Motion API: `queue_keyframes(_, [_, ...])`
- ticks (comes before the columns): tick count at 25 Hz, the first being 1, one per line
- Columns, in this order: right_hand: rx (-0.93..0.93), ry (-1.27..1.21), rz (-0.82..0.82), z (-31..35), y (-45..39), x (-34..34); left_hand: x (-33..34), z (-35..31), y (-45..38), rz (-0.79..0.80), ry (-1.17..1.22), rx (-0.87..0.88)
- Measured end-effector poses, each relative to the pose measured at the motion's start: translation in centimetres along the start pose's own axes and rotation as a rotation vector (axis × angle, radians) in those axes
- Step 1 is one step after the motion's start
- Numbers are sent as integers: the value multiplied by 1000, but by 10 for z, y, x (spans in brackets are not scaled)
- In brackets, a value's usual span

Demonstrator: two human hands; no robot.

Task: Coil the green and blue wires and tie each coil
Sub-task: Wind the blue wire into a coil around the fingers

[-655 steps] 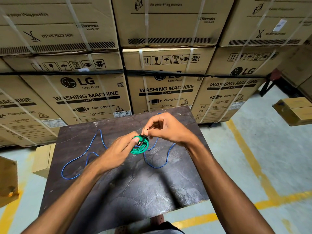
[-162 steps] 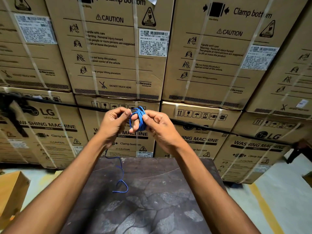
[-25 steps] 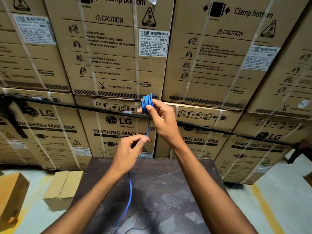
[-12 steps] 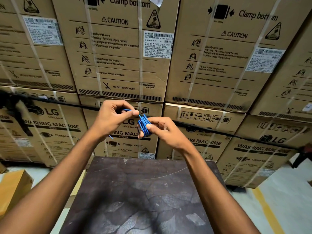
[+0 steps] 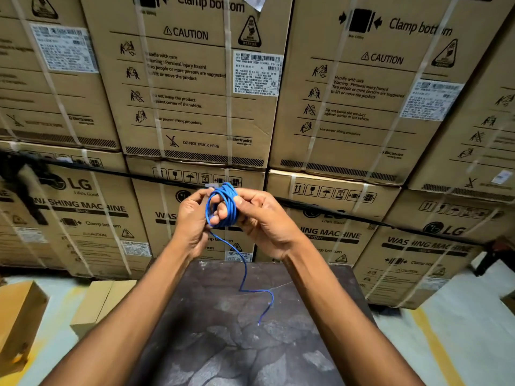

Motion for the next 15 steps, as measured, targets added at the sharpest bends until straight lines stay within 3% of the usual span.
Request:
queue_keyframes(2, [11,-29,0,-2,2,6,-3,-3,-5,-59,4,39])
queue_keyframes(6, [-197,18,-226,10,-12,-3,-20,24,-5,59,-184,61])
queue_keyframes(11, [-340,445,-411,10,-19,-20,-24,33,16,183,-439,223])
queue_keyframes(15, [-299,902,-466,-7,-19,-37,-19,12,32,315,-781,333])
Point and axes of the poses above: each hand's wrist, its own y-axis away from the middle knuckle, its own x-axis out of the palm, z = x × y, the point moved 1 cm from there along -y, towards the middle knuckle
